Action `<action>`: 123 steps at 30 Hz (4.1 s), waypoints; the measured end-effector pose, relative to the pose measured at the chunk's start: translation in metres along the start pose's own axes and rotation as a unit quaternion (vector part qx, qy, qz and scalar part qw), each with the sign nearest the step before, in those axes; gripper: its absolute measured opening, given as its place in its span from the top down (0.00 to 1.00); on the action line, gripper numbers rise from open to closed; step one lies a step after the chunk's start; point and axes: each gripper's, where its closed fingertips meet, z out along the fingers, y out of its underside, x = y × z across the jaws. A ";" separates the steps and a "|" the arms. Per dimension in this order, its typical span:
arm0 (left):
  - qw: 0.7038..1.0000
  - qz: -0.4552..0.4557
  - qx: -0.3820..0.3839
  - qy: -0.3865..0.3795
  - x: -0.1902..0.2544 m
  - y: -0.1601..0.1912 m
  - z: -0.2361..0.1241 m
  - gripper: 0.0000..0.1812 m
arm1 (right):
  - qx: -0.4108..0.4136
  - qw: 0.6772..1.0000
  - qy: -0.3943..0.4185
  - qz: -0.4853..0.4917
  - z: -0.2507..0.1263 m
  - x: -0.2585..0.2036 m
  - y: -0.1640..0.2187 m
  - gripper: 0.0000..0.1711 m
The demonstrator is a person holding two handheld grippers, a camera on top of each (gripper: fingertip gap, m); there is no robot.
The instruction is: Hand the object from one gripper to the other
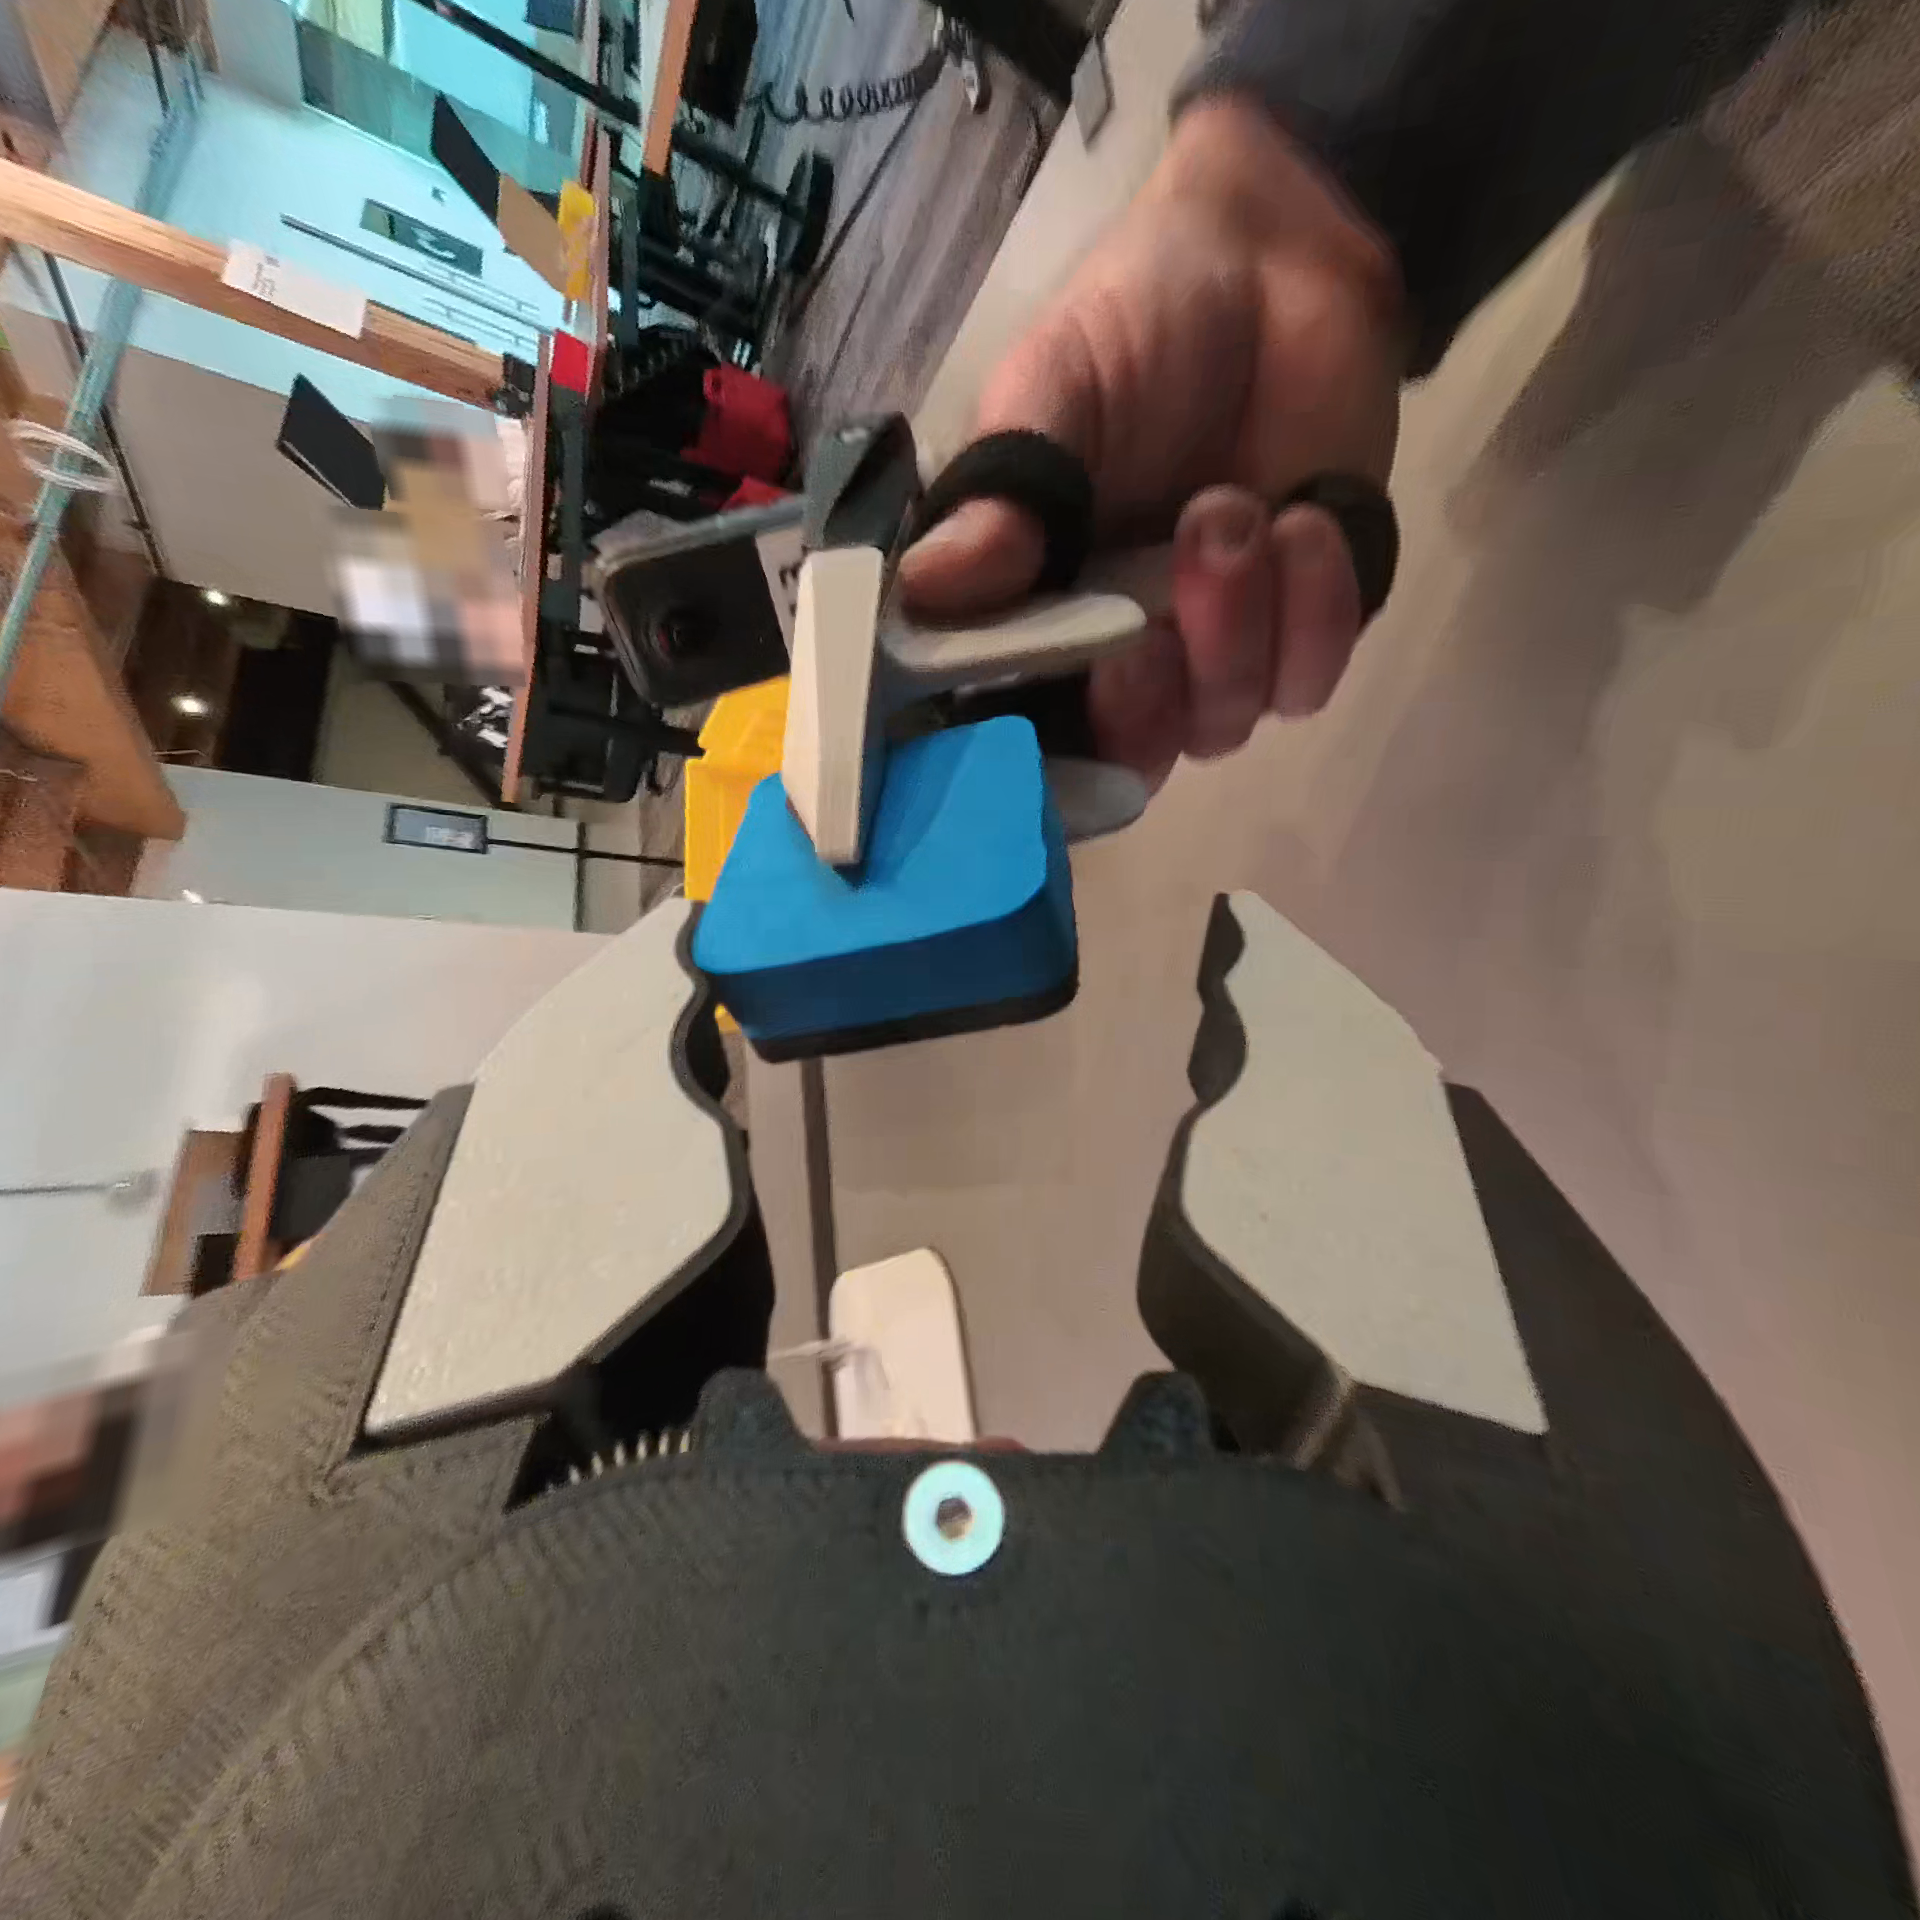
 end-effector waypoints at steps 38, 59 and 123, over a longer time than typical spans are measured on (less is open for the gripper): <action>0.991 -0.017 -0.119 -0.061 -0.027 0.024 0.025 0.54 | 0.009 0.961 0.269 -0.054 -0.008 0.045 -0.019 0.68; 0.975 -0.136 0.172 0.036 -0.014 -0.052 -0.003 0.66 | 0.052 0.971 -0.234 0.005 0.011 -0.047 -0.002 0.67; 0.755 -0.571 0.317 0.062 -0.076 -0.028 -0.004 0.62 | 0.154 0.896 0.233 -0.346 -0.026 -0.007 -0.046 0.72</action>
